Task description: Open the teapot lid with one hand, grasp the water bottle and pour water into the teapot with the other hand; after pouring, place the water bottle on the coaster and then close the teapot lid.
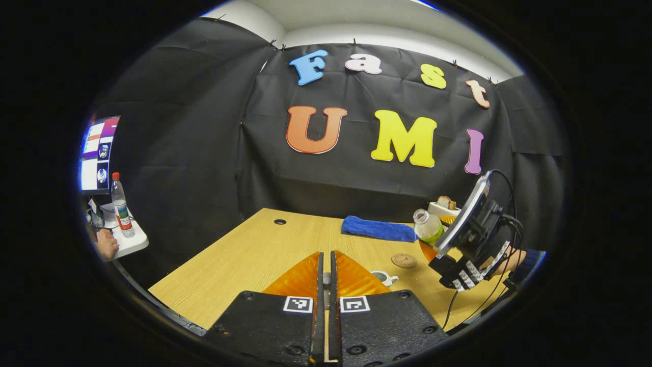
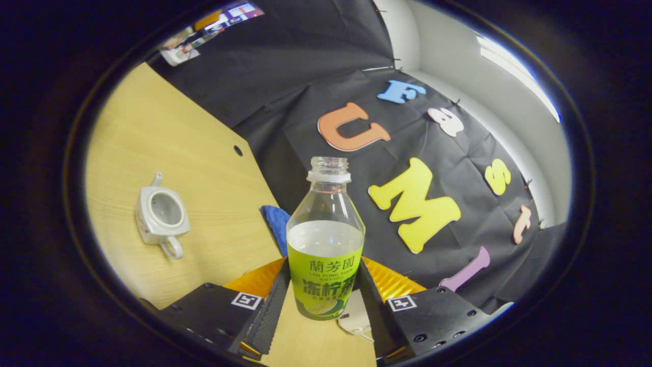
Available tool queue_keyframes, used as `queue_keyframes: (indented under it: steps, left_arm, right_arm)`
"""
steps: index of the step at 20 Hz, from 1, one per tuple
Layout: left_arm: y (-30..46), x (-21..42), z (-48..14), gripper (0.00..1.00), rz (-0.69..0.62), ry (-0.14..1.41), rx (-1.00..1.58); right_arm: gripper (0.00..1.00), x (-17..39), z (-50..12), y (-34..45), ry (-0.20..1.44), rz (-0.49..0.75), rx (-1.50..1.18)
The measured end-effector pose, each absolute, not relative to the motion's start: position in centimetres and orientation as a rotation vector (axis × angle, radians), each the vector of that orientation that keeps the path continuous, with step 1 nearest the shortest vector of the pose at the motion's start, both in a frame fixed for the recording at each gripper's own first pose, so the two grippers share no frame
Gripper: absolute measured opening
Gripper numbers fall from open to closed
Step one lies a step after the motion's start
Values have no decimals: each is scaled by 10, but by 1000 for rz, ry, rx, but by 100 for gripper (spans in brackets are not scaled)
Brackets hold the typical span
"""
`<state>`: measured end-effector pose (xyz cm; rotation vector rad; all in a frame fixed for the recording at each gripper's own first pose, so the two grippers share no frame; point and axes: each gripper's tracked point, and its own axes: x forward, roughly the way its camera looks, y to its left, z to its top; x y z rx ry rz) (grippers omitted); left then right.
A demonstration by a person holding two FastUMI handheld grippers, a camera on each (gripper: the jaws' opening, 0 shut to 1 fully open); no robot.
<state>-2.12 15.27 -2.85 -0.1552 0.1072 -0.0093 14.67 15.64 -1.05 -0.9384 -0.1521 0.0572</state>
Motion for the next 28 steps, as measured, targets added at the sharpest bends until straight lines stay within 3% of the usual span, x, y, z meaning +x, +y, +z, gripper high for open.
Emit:
queue_keyframes:
  steps: [4, 9, 11, 28]
  left_arm:
    - [151, -21, -23, 5, -23, 89, -162]
    - [152, -20, -25, 5, -11, 88, -147]
    - [149, -20, -24, 5, -19, 88, -144]
    - [152, -14, -34, 5, 2, 111, -127]
  right_arm:
    - [74, 164, -6, 139, -112, 78, -680]
    - [77, 194, -26, 129, 62, 135, -200]
    - [74, 205, -32, 128, 113, 141, -55]
    - [76, 251, -64, 129, 159, 106, -28]
